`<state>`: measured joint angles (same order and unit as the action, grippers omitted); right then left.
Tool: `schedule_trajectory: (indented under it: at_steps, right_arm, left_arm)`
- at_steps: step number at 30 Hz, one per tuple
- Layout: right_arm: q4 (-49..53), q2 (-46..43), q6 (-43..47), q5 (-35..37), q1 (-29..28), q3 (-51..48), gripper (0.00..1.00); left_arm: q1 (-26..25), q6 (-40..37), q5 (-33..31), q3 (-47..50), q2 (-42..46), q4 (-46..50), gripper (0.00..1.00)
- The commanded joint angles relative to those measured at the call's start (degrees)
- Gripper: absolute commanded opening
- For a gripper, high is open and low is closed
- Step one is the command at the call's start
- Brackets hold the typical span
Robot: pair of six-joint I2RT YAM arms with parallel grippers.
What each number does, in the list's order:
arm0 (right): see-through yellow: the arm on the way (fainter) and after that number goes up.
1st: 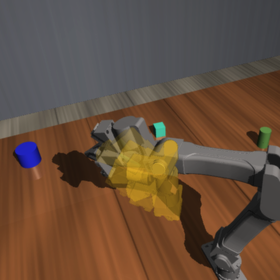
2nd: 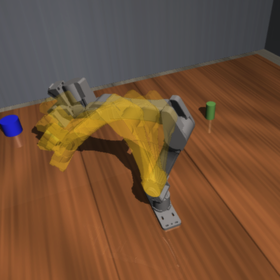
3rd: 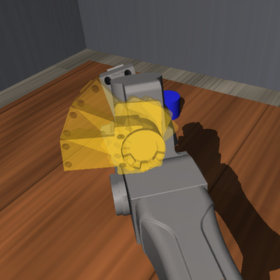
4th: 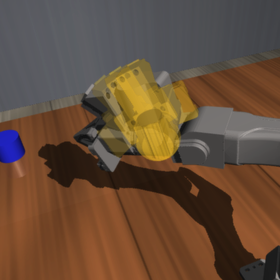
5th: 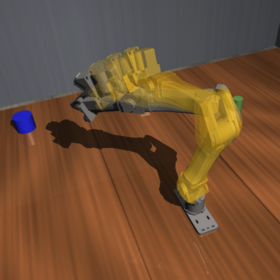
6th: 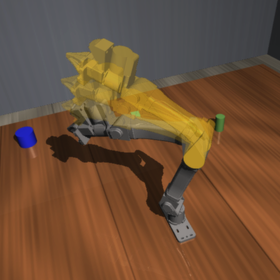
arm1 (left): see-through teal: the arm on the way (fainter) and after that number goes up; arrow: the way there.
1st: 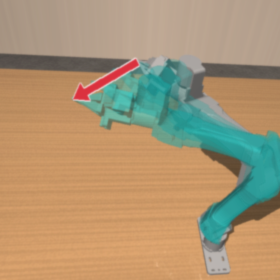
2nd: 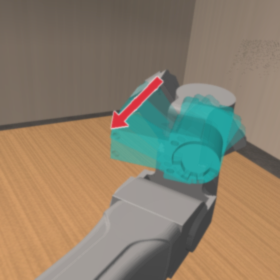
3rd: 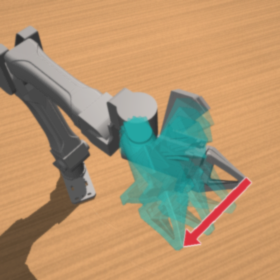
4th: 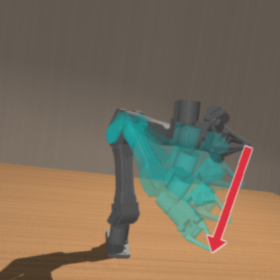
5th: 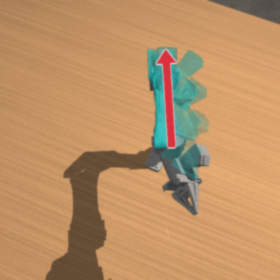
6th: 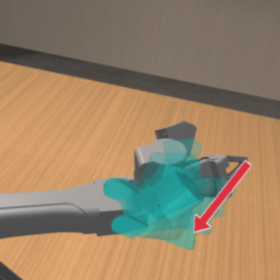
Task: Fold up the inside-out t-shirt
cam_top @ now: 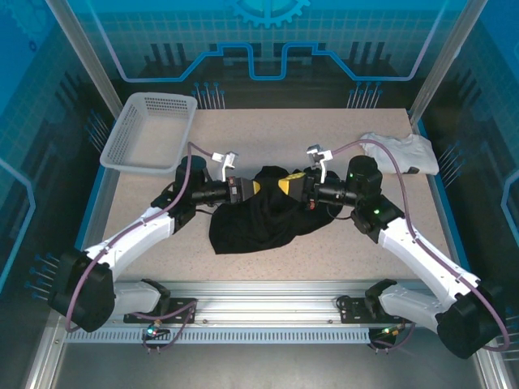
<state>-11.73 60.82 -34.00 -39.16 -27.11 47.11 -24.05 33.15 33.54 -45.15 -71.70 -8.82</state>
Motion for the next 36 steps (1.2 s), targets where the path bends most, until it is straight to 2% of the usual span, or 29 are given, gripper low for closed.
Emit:
schedule_trajectory:
  at_steps: [1,5,7,10,13,15,19,20,24,26,27,29,31,33,36]
  right_arm:
    - [-3.4,-0.64,-1.95,-0.69,-0.7,2.11,0.0]
    - [-3.47,1.01,-2.47,-0.37,-0.75,2.46,0.0]
    - [-3.39,1.9,-2.61,-0.4,-0.75,2.85,0.0]
    - [-3.46,2.87,-2.72,-0.14,-0.75,2.98,0.0]
    - [-3.46,3.42,-3.17,0.29,-0.75,2.96,0.0]
    - [-3.39,3.78,-3.57,0.39,-0.76,2.98,0.0]
    - [-3.39,3.96,-4.21,0.73,-0.73,2.99,0.0]
    - [-3.39,3.96,-4.32,0.79,-0.75,2.99,0.0]
    - [-3.42,3.96,-4.66,0.53,-0.71,2.98,0.0]
    - [-3.42,3.98,-4.83,0.2,-0.75,2.97,0.0]
    - [-3.27,3.96,-4.75,-0.02,-0.75,2.98,0.0]
    - [-2.03,3.63,-3.89,-0.53,-0.7,4.95,0.0]
    - [2.47,2.62,-0.61,-0.31,-0.4,6.19,0.0]
    - [10.6,1.47,3.57,3.37,-0.07,7.98,0.0]
    - [20.39,1.14,10.23,9.97,-0.13,10.45,0.0]
  left_arm:
    - [0.16,-5.9,-6.74,-1.85,3.56,6.56,0.35]
    - [-1.98,-9.35,-14.91,-0.84,8.55,10.29,0.49]
    - [-5.33,-12.94,-22.89,-1.03,11.51,13.5,0.56]
    - [-11.23,-17.96,-34.13,-1.79,14.68,16.7,0.58]
    - [-15.11,-21.08,-38.09,-2.3,16.06,16.89,0.54]
    - [-17.11,-22.96,-37.0,-2.26,16.24,15.62,0.47]
    - [-20.24,-25.46,-32.38,-2.71,15.0,13.01,0.39]
    - [-20.78,-25.81,-31.53,-2.84,14.54,12.43,0.39]
    - [-21.95,-25.15,-32.44,-4.89,10.18,12.73,0.53]
    - [-21.91,-25.08,-33.19,-6.1,7.51,13.54,0.54]
    - [-21.89,-25.08,-34.23,-6.55,6.09,13.71,0.54]
    - [-21.84,-25.34,-34.5,-7.25,3.95,13.73,0.41]
    - [-21.36,-25.37,-29.55,-7.76,2.88,13.69,0.16]
    - [-19.78,-25.05,-18.85,-7.3,3.38,12.13,0.01]
    - [-16.41,-22.09,-1.27,-5.35,5.06,7.32,0.0]
